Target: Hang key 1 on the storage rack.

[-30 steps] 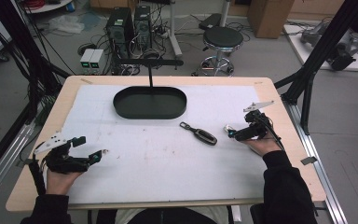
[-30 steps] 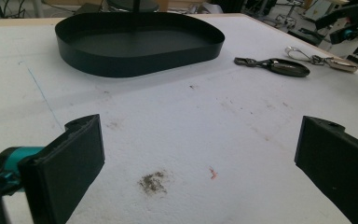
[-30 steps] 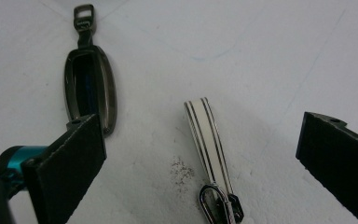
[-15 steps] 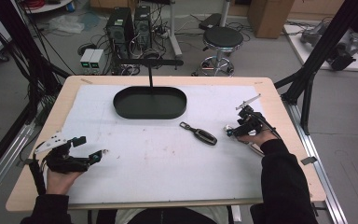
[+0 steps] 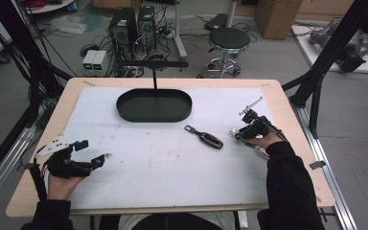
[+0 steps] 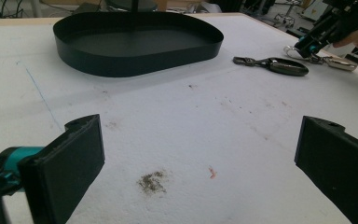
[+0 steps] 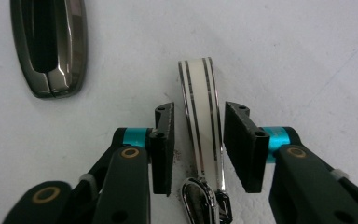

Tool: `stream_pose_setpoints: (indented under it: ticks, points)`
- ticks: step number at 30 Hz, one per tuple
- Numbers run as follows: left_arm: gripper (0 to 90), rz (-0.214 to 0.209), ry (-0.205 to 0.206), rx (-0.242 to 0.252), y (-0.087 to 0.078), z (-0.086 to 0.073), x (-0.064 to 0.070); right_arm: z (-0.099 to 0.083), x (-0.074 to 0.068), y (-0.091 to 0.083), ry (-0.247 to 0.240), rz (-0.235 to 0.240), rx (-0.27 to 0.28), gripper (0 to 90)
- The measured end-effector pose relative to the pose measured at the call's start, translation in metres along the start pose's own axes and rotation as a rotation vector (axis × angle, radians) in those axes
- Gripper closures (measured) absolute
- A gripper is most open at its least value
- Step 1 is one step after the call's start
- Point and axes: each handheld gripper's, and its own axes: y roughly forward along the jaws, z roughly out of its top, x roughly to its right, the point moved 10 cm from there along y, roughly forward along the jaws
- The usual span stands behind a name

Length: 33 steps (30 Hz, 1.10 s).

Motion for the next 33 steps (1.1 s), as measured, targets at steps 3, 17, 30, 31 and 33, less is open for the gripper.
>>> stream_pose_setpoints:
  ticks: [3,17,30,31,33]
  points:
    - [1.9,-0.001,0.001,0.001,0.000,0.000,0.000,-0.003,0.002,0.002,-0.021,-0.026,-0.023,66.6]
    - [1.9,-0.002,-0.003,0.011,-0.001,0.001,0.000,0.001,0.003,-0.004,-0.011,-0.054,0.007,74.8]
    - [1.9,-0.009,-0.012,0.023,0.000,0.003,-0.002,0.010,0.014,-0.036,0.143,-0.023,0.159,75.0]
    - [1.9,-0.008,-0.013,0.024,0.000,0.003,-0.002,0.010,0.014,-0.036,0.143,-0.023,0.159,75.0]
    - [1.9,-0.012,-0.017,0.025,0.000,0.003,-0.001,0.013,0.013,-0.047,0.160,-0.007,0.200,75.0]
